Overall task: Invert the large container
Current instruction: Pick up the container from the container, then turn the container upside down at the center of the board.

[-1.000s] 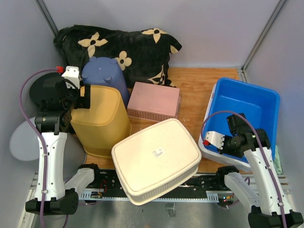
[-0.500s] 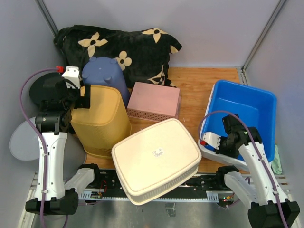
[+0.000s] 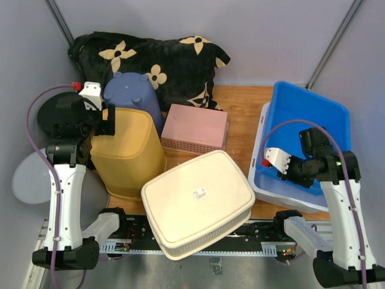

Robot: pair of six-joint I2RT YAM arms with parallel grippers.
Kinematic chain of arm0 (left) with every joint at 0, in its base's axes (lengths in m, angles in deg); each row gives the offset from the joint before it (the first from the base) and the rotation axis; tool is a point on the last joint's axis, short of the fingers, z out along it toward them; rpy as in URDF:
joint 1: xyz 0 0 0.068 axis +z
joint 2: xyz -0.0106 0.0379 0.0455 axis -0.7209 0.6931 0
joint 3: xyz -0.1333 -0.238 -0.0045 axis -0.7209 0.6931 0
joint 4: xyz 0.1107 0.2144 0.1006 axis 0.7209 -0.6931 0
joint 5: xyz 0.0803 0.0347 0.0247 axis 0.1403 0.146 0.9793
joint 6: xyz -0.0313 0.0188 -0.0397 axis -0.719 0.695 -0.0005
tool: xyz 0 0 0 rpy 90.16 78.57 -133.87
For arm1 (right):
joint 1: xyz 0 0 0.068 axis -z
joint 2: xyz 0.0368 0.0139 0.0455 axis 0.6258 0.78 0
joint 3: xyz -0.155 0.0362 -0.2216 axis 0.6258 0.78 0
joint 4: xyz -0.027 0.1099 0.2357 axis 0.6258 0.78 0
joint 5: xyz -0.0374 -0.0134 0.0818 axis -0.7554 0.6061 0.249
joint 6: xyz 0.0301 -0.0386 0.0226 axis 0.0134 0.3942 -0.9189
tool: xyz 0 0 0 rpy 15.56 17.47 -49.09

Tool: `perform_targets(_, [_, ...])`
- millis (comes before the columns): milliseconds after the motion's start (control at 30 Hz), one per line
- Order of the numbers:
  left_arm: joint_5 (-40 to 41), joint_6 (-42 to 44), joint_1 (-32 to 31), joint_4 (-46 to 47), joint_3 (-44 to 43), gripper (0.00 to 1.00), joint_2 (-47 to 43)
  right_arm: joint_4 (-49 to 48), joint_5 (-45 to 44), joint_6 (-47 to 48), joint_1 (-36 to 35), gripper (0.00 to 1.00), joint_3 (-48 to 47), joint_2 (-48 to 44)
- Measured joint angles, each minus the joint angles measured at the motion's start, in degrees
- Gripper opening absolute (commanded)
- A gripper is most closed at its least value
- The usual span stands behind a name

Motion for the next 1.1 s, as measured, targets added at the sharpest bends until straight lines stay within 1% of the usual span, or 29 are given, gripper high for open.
perform_targets(67, [-0.2, -0.17, 0.0, 0.0, -0.33, 0.99, 0.42, 0.04, 3.32, -1.9, 0.0, 0.0, -5.6, -0.46])
perform_targets(167, [-0.63, -0.24, 0.0, -0.11, -0.81, 0.99, 1.01, -4.31, 8.2, -5.79, 0.0, 0.0, -11.15, -2.73])
perform_targets(367, [-1.49, -1.05, 0.0, -0.55, -1.88, 0.99, 2.32, -8.85, 12.17, -13.75, 0.0, 0.0, -19.96, -2.25])
perform_targets(533, [-1.68, -1.92, 0.02, -0.55, -1.92, 0.99, 2.49, -16.5, 19.39, -24.46, 0.42, 0.0, -24.35, 0.28])
perform_targets(667, [-1.75, -2.51, 0.02, -0.57, -1.9, 0.99, 2.49, -26.91, 30.95, -36.72, 2.47, 0.0, -26.08, 5.03])
perform_targets(767, [-1.55, -2.56, 0.02, -0.07, -1.33, 0.99, 2.1, -39.89, 40.96, -50.05, 5.11, 0.0, -24.04, 8.5])
perform_targets(867, [-1.4, -2.73, 0.0, 0.74, -0.33, 0.99, 1.36, -57.57, 48.7, -66.97, 7.34, 0.01, -20.79, 13.46])
perform_targets(933, [-1.14, -2.78, 0.0, 1.46, 0.33, 0.99, 0.94, -72.94, 52.02, -80.32, 8.94, 0.0, -17.97, 17.42])
perform_targets(1000, [-0.74, -2.84, 0.0, 2.14, 0.83, 0.99, 0.74, -90.97, 53.09, -94.97, 10.93, 0.0, -14.21, 21.33])
perform_targets(1033, [-0.46, -2.93, 0.0, 2.54, 1.07, 0.99, 0.72, -101.15, 52.43, -102.64, 12.07, 0.0, -11.72, 23.3])
perform_targets(1067, [-0.24, -2.99, 0.0, 2.84, 1.22, 0.99, 0.72, -108.91, 51.43, -108.41, 12.96, 0.0, -9.64, 24.85])
perform_targets(1100, [0.0, -3.02, 0.0, 3.1, 1.33, 0.99, 0.72, -120.34, 49.03, -115.93, 14.16, 0.0, -6.27, 26.91])
